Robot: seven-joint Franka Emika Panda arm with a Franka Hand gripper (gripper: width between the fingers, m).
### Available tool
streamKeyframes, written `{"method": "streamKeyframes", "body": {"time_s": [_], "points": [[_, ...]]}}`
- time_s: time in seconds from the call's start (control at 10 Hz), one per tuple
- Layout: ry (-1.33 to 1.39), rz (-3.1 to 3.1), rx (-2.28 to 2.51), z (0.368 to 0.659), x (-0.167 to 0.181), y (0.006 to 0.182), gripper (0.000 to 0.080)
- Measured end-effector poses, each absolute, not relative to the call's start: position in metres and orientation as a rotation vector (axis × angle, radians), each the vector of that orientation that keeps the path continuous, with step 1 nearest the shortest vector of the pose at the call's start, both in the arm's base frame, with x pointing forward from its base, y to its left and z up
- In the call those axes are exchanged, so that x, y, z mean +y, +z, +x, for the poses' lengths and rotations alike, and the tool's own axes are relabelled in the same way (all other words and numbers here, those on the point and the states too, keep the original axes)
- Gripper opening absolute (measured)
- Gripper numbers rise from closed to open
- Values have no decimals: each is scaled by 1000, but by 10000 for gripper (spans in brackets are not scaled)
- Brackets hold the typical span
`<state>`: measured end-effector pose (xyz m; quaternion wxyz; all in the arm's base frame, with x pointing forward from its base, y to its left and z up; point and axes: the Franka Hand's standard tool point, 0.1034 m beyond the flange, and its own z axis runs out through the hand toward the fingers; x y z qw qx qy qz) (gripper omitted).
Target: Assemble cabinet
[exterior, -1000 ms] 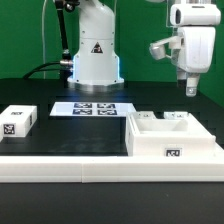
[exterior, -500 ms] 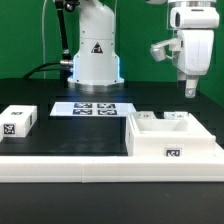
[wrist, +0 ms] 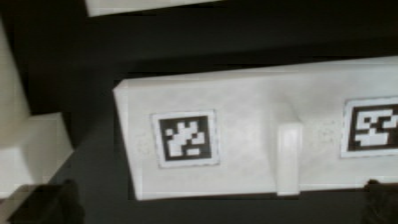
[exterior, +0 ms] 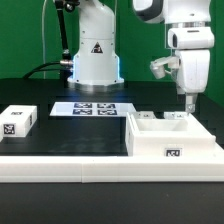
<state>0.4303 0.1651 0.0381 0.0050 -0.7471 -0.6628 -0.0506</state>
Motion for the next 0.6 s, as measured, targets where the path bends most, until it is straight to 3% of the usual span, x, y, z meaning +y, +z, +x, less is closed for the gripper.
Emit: {"method": "streamKeyframes", "body": {"time_s": [0.5,0.6], "points": [[-122,-2332,-2055,420,163,20,797],[-115,-2330,-2052,419,163,18,676]]}}
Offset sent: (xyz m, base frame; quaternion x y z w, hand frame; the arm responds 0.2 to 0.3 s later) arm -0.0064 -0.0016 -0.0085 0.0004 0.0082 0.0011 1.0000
